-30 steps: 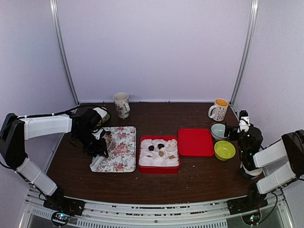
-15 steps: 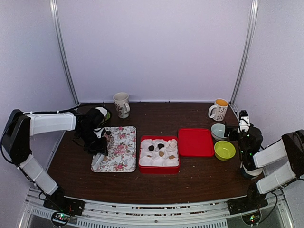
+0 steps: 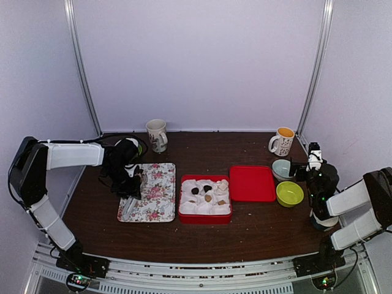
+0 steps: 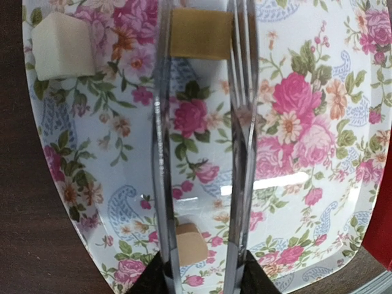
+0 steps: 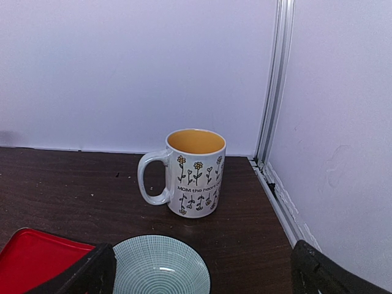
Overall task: Pack the chocolate
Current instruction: Pick up the fake chocolate from the plate, then place the fake chocolate in the empty pocket of the box.
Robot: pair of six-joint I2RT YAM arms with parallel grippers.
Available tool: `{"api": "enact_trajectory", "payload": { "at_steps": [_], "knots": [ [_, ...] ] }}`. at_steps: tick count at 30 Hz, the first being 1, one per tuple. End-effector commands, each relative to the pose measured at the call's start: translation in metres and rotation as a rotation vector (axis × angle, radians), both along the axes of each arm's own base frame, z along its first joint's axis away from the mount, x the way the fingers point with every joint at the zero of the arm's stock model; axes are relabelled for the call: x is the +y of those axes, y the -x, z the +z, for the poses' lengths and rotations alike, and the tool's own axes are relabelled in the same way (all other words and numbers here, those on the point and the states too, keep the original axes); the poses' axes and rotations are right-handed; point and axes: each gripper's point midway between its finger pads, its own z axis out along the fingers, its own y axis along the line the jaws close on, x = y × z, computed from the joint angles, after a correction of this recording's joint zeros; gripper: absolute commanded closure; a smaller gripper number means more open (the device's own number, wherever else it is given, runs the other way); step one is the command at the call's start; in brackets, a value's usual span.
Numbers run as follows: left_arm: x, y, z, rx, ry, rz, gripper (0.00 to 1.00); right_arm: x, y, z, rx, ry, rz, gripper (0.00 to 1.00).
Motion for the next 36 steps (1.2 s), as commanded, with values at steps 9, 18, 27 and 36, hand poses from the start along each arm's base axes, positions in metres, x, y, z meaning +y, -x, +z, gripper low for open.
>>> {"api": "enact_trajectory", "payload": {
  "at_steps": [9,18,27,36],
  "knots": [
    [-0.003,-0.006,0.034,-0.08,0.033,-0.025,0.72,-0.001,-0.004,0.01,-0.028,-0.007,0.002,0.0],
    [-0.02,0.013,0.062,-0.103,0.151,-0.087,0.76,-0.001,-0.004,0.01,-0.027,-0.007,0.002,0.0],
    [-0.06,0.029,0.111,-0.239,0.347,-0.269,0.77,-0.001,-0.004,0.011,-0.029,-0.007,0.002,0.0],
    [-0.109,0.049,0.147,-0.316,0.537,-0.462,0.77,-0.001,-0.004,0.011,-0.028,-0.007,0.002,0.0]
  ]
}}
